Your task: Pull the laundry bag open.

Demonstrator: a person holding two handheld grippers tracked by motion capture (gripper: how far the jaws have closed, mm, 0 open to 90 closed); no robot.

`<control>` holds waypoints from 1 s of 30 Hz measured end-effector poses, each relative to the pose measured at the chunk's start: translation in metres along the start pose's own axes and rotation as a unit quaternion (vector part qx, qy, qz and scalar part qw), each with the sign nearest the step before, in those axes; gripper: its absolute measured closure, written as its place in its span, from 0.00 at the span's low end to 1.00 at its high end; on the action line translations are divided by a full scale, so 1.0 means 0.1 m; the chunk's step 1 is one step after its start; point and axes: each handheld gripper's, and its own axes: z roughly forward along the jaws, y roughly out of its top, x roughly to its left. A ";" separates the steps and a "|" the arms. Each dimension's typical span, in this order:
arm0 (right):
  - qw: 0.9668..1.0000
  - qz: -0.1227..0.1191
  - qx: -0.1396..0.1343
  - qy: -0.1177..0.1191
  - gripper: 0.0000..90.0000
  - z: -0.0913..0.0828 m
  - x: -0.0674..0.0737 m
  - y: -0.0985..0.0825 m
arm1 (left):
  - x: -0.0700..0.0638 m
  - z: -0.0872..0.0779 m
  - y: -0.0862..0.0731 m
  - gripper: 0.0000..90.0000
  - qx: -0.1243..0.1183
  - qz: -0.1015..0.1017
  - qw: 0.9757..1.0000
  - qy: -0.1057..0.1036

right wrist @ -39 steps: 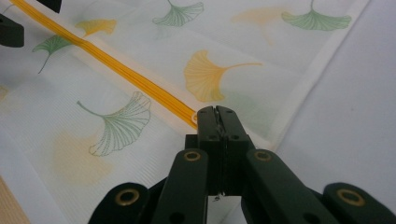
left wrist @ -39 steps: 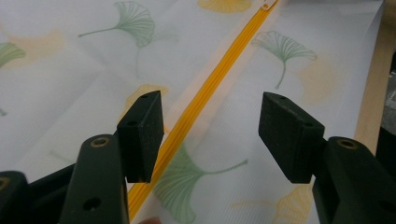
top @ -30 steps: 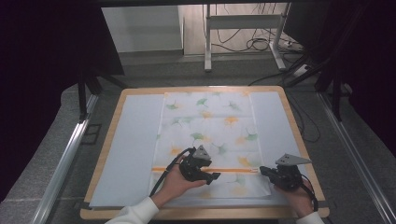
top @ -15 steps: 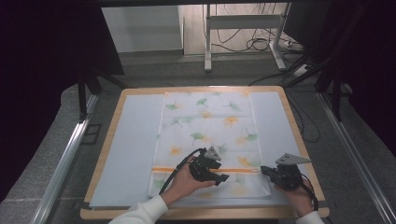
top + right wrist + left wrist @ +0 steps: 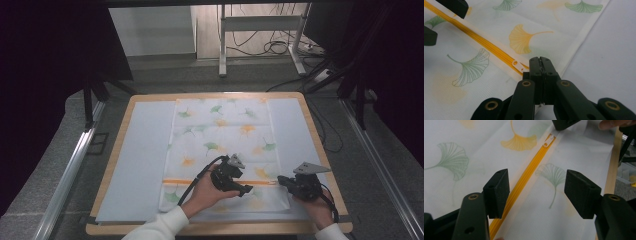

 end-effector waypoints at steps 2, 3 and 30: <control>1.000 0.000 -0.003 0.000 0.98 0.01 -0.01 0.01 | -0.02 0.05 0.05 0.41 -0.001 -0.003 1.000 -0.002; 1.000 0.000 -0.004 0.000 0.98 0.00 -0.02 0.01 | -0.05 0.10 0.09 0.41 -0.001 -0.002 1.000 -0.005; 1.000 0.013 -0.006 -0.010 0.98 0.01 -0.15 0.02 | -0.06 0.55 0.27 0.51 0.011 -0.006 1.000 -0.009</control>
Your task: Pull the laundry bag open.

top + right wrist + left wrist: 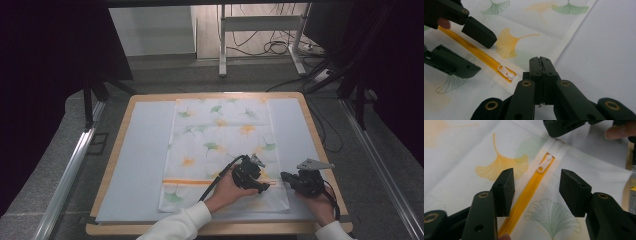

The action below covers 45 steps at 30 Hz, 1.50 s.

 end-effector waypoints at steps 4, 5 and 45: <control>1.000 -0.001 0.002 -0.001 0.98 0.01 0.00 0.00 | 0.02 0.04 0.02 0.54 -0.002 0.010 1.000 0.005; 1.000 0.000 0.001 0.000 0.98 0.01 0.00 0.00 | 0.02 0.05 0.03 0.55 -0.003 0.013 1.000 0.005; 1.000 0.001 0.012 0.001 0.98 0.05 -0.01 -0.02 | -0.18 0.18 0.20 0.93 0.030 0.144 0.988 0.045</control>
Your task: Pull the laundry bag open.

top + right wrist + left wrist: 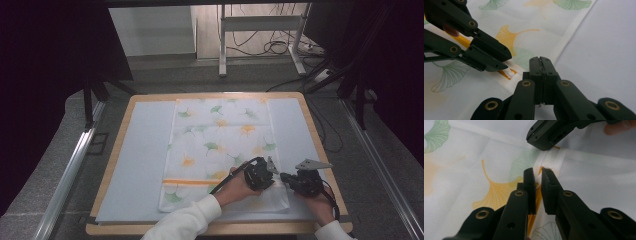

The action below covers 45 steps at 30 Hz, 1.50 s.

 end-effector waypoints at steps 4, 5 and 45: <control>1.000 0.000 0.000 0.000 0.98 0.01 0.00 0.00 | 0.01 0.01 0.01 1.00 -0.004 -0.006 1.000 -0.011; 1.000 -0.002 0.000 0.000 0.98 0.01 0.00 0.00 | 0.01 0.02 0.01 1.00 -0.005 -0.008 1.000 -0.014; 1.000 0.014 -0.003 -0.003 0.97 -0.03 -0.05 -0.03 | 0.21 0.09 0.13 0.66 0.015 -0.015 0.998 -0.062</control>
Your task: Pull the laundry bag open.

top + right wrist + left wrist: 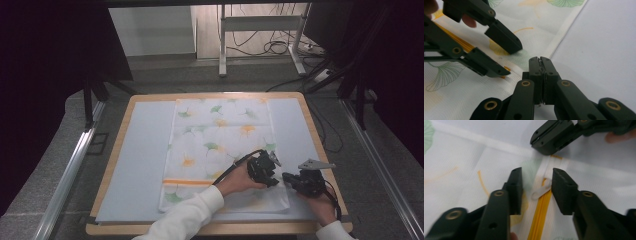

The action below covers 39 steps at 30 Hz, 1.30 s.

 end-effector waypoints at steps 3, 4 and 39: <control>1.000 0.000 0.001 0.002 0.97 0.00 -0.01 0.00 | 0.04 -0.04 -0.04 0.67 0.002 -0.002 1.000 -0.004; 1.000 0.000 0.001 0.001 0.97 0.01 0.00 0.00 | 0.06 -0.04 -0.05 0.69 0.000 -0.005 1.000 -0.007; 1.000 0.000 0.003 0.001 0.97 0.02 -0.01 0.00 | -0.04 -0.06 -0.12 0.92 -0.007 0.037 0.998 -0.041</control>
